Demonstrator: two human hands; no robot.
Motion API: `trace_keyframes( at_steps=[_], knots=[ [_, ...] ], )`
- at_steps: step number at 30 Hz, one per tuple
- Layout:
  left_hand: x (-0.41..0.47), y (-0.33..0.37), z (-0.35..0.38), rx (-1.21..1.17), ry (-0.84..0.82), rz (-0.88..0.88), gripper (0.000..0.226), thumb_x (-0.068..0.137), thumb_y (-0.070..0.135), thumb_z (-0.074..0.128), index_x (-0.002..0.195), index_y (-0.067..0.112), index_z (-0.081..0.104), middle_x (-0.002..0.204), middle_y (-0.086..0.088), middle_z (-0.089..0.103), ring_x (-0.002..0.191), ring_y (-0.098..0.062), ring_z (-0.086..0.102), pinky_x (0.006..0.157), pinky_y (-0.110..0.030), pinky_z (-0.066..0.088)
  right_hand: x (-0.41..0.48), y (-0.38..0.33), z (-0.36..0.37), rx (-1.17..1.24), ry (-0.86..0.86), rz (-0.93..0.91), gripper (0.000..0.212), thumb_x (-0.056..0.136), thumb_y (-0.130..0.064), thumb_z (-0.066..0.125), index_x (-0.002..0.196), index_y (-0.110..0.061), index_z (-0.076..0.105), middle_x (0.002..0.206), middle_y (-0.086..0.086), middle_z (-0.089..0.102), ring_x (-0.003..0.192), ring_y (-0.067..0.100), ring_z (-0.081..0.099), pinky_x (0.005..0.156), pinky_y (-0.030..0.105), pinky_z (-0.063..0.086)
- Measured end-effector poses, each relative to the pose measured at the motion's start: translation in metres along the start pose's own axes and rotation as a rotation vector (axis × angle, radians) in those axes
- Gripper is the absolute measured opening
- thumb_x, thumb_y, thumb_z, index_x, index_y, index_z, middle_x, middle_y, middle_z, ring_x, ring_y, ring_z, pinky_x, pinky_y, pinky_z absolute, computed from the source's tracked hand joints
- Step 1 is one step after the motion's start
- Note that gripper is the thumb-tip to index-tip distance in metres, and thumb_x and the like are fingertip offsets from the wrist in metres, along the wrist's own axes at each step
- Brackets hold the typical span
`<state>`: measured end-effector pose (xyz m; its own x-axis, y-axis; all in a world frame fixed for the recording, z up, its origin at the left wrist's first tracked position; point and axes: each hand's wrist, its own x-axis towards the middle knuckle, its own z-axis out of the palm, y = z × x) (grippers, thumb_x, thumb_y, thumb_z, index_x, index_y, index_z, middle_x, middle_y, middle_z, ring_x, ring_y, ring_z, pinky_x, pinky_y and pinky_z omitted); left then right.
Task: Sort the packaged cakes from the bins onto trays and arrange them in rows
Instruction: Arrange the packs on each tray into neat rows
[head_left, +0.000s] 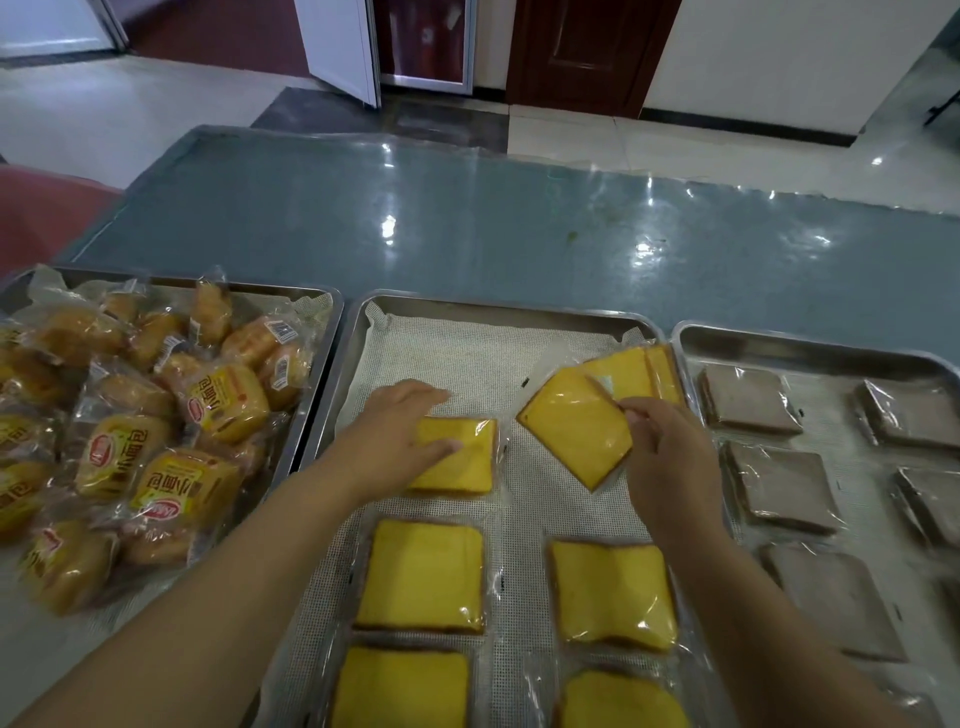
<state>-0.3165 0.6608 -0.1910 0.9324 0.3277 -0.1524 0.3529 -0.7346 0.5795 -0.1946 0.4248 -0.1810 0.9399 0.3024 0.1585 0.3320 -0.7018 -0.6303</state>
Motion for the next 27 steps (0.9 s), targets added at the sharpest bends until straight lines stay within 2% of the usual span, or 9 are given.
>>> trace_keyframes(
  at_steps=[5,8,11,15,18,20,23,25,27],
  knots=[
    [0.003,0.005,-0.012,-0.215,0.100,-0.009,0.058,0.088,0.047,0.055,0.140,0.028,0.038,0.137,0.008,0.046,0.127,-0.012,0.040,0.102,-0.034,0.038,0.020,-0.027,0.004,0.140,-0.008,-0.090,0.024,0.099,-0.019,0.044,0.113,-0.017,0.064,0.109,0.001,0.059,0.097,0.016,0.052,0.076,0.025,0.037],
    [0.012,0.019,-0.018,-0.383,0.122,-0.022,0.061,0.087,0.046,0.056,0.142,0.028,0.035,0.130,0.012,0.048,0.119,-0.008,0.046,0.099,-0.033,0.042,0.033,-0.046,0.007,0.248,-0.128,-0.105,0.021,0.099,-0.018,0.046,0.106,-0.023,0.064,0.098,-0.008,0.061,0.092,0.011,0.055,0.072,0.022,0.039],
    [0.024,0.026,-0.024,-0.517,0.189,-0.100,0.041,0.089,0.034,0.061,0.128,0.027,0.049,0.114,0.009,0.058,0.104,-0.013,0.058,0.088,-0.035,0.050,0.043,-0.056,0.008,0.309,-0.240,-0.070,0.019,0.099,-0.021,0.046,0.101,-0.032,0.062,0.093,-0.018,0.060,0.088,0.003,0.055,0.069,0.022,0.040],
    [0.037,0.018,-0.027,-0.694,0.236,-0.195,0.018,0.089,0.018,0.062,0.104,0.022,0.053,0.100,-0.001,0.061,0.083,-0.015,0.063,0.068,-0.027,0.054,0.049,-0.051,0.012,0.333,-0.242,-0.027,0.027,0.097,-0.027,0.050,0.122,-0.024,0.059,0.114,-0.009,0.063,0.103,0.010,0.058,0.084,0.028,0.050],
    [0.047,0.004,-0.026,-0.782,0.334,-0.309,0.019,0.092,0.018,0.059,0.107,0.020,0.048,0.104,0.000,0.057,0.084,-0.015,0.062,0.066,-0.025,0.052,0.047,-0.038,0.015,0.284,-0.239,-0.014,0.034,0.095,-0.027,0.055,0.127,-0.018,0.056,0.120,-0.005,0.060,0.103,0.010,0.058,0.075,0.017,0.045],
    [0.055,-0.004,-0.025,-0.830,0.381,-0.377,0.019,0.093,0.019,0.058,0.108,0.020,0.047,0.109,-0.003,0.057,0.086,-0.018,0.062,0.067,-0.027,0.054,0.044,-0.028,0.016,0.232,-0.253,-0.005,0.033,0.093,-0.027,0.057,0.125,-0.017,0.056,0.120,-0.002,0.060,0.096,0.009,0.058,0.069,0.016,0.044],
    [0.066,-0.018,-0.019,-0.752,0.383,-0.440,0.018,0.093,0.023,0.058,0.106,0.020,0.047,0.103,-0.004,0.059,0.089,-0.023,0.061,0.079,-0.041,0.056,0.041,-0.015,0.015,0.132,-0.245,-0.011,0.033,0.091,-0.025,0.060,0.123,-0.015,0.057,0.120,0.002,0.059,0.098,0.012,0.057,0.073,0.026,0.051],
    [0.068,-0.024,-0.015,-0.501,0.338,-0.435,0.020,0.091,0.027,0.060,0.107,0.020,0.050,0.099,0.000,0.059,0.091,-0.022,0.059,0.085,-0.043,0.052,0.039,-0.009,0.012,0.024,-0.192,-0.048,0.033,0.090,-0.025,0.062,0.120,-0.013,0.059,0.118,0.003,0.058,0.100,0.015,0.054,0.077,0.029,0.046],
    [0.068,-0.026,-0.010,-0.158,0.289,-0.411,0.032,0.089,0.027,0.061,0.116,0.014,0.051,0.113,-0.007,0.058,0.098,-0.023,0.056,0.085,-0.038,0.049,0.039,-0.003,0.009,-0.097,-0.080,-0.098,0.032,0.088,-0.022,0.065,0.117,-0.010,0.061,0.118,0.009,0.059,0.103,0.023,0.054,0.081,0.031,0.042]
  ],
)
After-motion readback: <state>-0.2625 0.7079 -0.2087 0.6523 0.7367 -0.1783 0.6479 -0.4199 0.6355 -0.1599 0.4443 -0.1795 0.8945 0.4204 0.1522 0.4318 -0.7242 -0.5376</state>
